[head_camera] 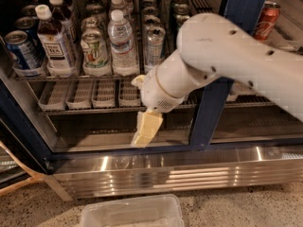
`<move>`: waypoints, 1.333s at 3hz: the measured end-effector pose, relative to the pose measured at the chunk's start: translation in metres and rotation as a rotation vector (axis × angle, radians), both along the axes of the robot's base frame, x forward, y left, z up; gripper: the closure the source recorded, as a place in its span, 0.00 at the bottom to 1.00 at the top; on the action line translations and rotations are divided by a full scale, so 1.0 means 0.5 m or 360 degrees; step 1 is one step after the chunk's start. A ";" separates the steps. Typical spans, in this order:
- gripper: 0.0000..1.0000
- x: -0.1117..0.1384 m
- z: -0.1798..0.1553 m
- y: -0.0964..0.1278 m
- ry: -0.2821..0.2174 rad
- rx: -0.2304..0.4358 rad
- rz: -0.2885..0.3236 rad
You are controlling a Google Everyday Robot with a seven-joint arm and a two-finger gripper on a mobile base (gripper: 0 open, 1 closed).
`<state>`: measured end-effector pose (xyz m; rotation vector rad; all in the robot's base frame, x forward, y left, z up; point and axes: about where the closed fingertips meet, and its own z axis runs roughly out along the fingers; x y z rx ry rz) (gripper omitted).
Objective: Pick pepsi can from top shelf of fridge
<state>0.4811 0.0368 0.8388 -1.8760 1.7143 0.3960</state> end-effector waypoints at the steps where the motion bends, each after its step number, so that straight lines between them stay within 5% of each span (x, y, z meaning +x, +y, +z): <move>1: 0.00 0.020 0.002 0.024 -0.0079 0.0047 -0.0032; 3: 0.00 0.016 0.003 0.036 -0.0087 0.0068 0.0000; 4: 0.00 0.001 0.003 0.138 -0.0087 0.0246 0.0207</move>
Offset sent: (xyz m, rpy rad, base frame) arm 0.0088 0.0123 0.0000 0.0279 -0.0473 -0.0177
